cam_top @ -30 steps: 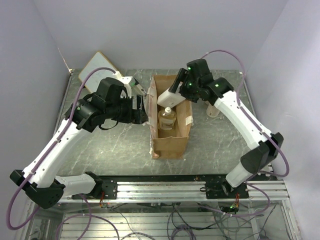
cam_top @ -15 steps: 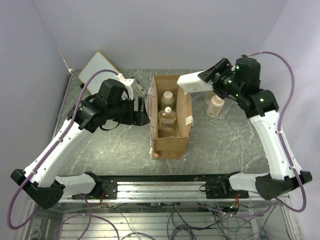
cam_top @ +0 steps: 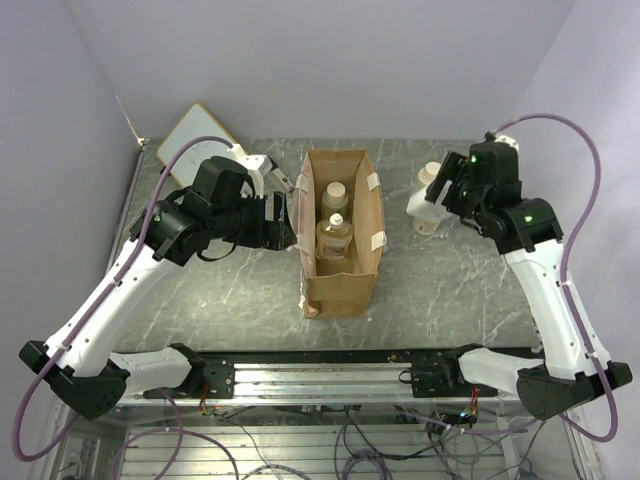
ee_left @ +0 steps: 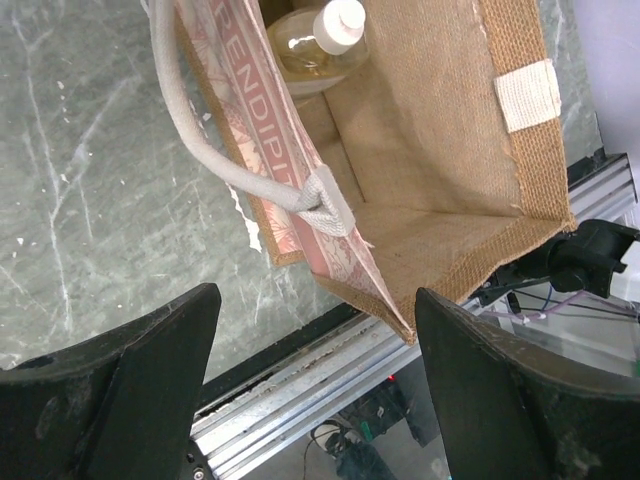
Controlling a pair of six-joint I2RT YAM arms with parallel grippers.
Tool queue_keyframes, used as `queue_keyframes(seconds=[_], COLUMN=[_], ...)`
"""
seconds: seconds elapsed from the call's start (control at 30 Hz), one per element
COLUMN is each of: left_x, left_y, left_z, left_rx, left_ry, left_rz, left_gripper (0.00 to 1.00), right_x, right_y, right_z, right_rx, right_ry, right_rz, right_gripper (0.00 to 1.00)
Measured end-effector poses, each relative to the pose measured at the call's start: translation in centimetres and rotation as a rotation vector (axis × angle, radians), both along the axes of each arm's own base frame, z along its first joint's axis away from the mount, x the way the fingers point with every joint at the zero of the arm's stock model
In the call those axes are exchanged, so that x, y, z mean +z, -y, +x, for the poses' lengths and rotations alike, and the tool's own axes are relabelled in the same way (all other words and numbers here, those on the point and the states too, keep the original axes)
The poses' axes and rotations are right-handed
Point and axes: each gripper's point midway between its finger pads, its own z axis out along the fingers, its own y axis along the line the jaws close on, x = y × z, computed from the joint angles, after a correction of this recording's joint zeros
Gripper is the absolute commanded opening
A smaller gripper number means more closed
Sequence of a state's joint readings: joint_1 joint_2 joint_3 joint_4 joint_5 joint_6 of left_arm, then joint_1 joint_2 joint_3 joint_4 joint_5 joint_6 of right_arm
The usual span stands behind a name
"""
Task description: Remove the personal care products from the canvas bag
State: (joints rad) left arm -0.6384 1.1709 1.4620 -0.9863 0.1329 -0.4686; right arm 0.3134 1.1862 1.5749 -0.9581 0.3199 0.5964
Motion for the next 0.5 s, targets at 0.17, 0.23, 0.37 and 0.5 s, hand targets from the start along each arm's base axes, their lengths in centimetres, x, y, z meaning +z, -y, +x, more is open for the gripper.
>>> queue_keyframes(seconds=[0.17,0.23,0.37,0.5], left_x=[0.8,0.8,0.2,-0.7], left_y=[-0.1,-0.2,0.0,0.4], left_z=[1.0,1.3,1.8,2.4], left_rx=[0.028,0.037,0.052,0.062], left_ry=[0.028,0.030,0.009,-0.019], left_rz=[0.015,0.022,0.032,0.042], left_gripper=[0.89,0.89,0.89,0.89], right_x=[-6.4,-8.0,-10.3,-13.1], right_y=[1.0,1.1,1.5,2.1], right_z=[-1.3,-1.5,-1.1,-0.1], right_rx=[0.079,0.114,0.168,0.220], right_ry=[-0.152,-0.189,-0.216,-0.231], right_rz=[-0.162,-0.206,-0.270,-0.301], right_gripper=[0.00,0.00,0.00,0.00])
